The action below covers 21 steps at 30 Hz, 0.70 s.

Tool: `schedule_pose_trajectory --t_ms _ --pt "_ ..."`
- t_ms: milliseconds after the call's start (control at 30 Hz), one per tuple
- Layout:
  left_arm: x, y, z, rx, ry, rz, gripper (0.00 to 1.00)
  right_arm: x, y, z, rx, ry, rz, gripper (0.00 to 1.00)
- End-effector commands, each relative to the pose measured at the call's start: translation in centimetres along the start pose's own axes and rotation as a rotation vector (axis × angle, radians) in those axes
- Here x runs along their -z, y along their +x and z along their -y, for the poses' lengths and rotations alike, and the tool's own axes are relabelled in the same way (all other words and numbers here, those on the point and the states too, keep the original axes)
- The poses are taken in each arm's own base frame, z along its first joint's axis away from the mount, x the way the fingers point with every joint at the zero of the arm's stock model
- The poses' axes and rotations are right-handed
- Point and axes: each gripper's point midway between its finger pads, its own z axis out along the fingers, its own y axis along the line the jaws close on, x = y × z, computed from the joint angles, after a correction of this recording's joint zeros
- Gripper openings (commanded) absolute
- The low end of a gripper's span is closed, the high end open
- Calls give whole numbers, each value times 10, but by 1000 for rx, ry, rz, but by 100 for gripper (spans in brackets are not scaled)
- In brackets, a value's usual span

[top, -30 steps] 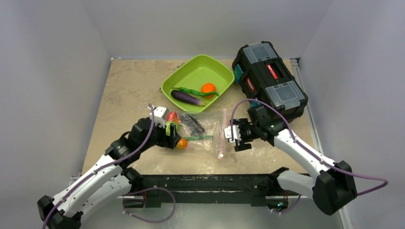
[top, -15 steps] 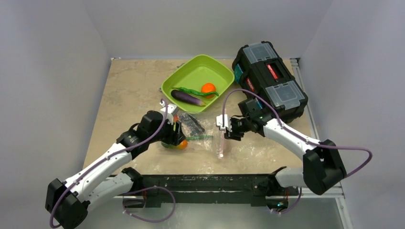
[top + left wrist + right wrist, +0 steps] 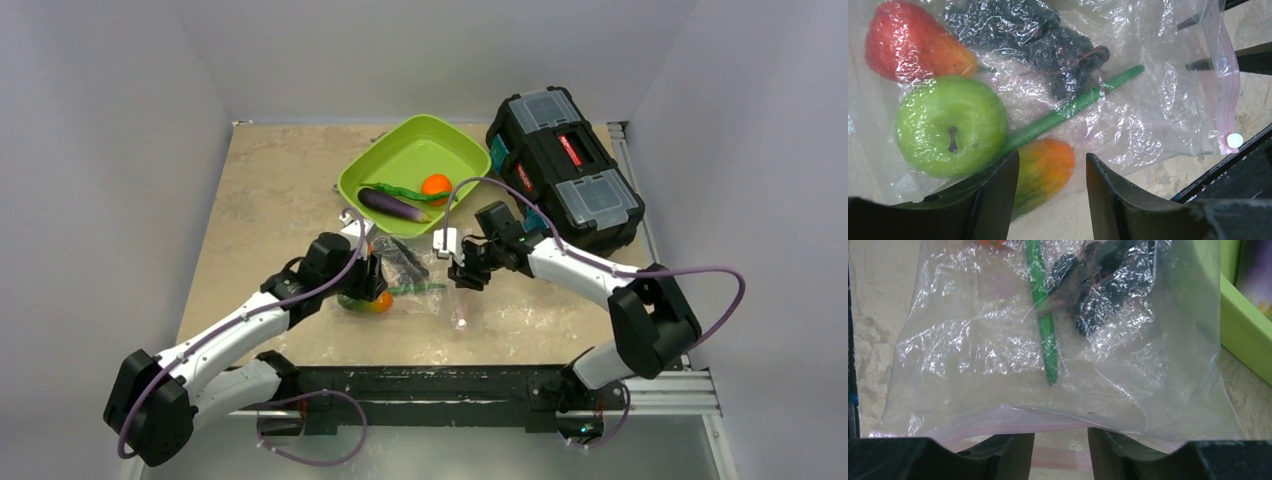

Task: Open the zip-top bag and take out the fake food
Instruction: Pick up the fake vegetable from the zipper food storage bag.

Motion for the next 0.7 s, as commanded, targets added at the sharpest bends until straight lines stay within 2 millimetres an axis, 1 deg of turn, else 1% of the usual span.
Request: schedule_pose_trajectory --t_ms 0,133,200,300,333,367,400,533,667 --pt "-5 -26 8 10 41 107 50 -3 -29 21 -31 46 61 46" --pt "5 -47 34 52 181 187 51 -11 -36 21 -85 7 79 53" --pt "7 -53 40 64 207 204 51 -14 -39 22 -119 -4 86 54" --pt "-8 -50 39 75 197 154 49 -17 -43 22 -185 -12 99 57" --pt "-16 -45 40 82 201 122 46 -18 -43 22 -221 -13 97 58" --pt "-23 -46 42 87 218 118 44 -18 -43 22 -247 -19 98 59" --pt "-32 -41 43 100 221 93 41 -18 -43 21 -269 -29 104 59" --pt "-54 -36 36 137 190 73 36 -21 -32 18 -373 -50 122 61" --pt "-65 -32 31 143 164 41 34 -28 -20 19 -387 -59 80 61"
